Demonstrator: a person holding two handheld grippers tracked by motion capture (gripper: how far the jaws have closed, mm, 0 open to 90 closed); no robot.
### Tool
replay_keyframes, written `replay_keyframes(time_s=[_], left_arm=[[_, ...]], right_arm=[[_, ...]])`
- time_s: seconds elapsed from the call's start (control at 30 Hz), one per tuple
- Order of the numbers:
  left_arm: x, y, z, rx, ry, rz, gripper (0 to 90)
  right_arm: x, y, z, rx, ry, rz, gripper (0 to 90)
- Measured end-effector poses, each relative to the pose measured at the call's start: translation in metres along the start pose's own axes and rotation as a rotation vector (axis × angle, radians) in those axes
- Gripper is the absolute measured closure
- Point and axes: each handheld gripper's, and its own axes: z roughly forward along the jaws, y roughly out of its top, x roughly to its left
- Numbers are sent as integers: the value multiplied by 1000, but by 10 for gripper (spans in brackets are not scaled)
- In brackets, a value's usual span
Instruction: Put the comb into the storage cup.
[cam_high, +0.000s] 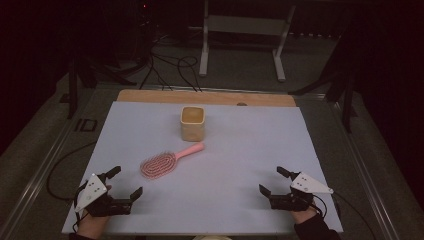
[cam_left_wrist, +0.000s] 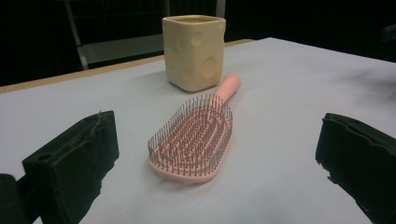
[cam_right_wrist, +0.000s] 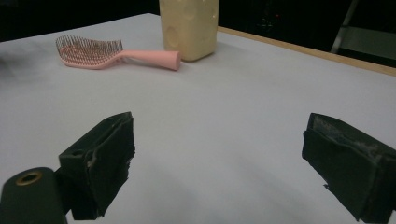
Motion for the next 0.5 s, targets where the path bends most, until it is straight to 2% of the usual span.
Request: replay_keyframes(time_s=[0.5], left_arm=[[-2, 0, 0, 26, -4, 1, 1]], right_arm=[[-1, 1, 3, -6, 11, 11, 91]])
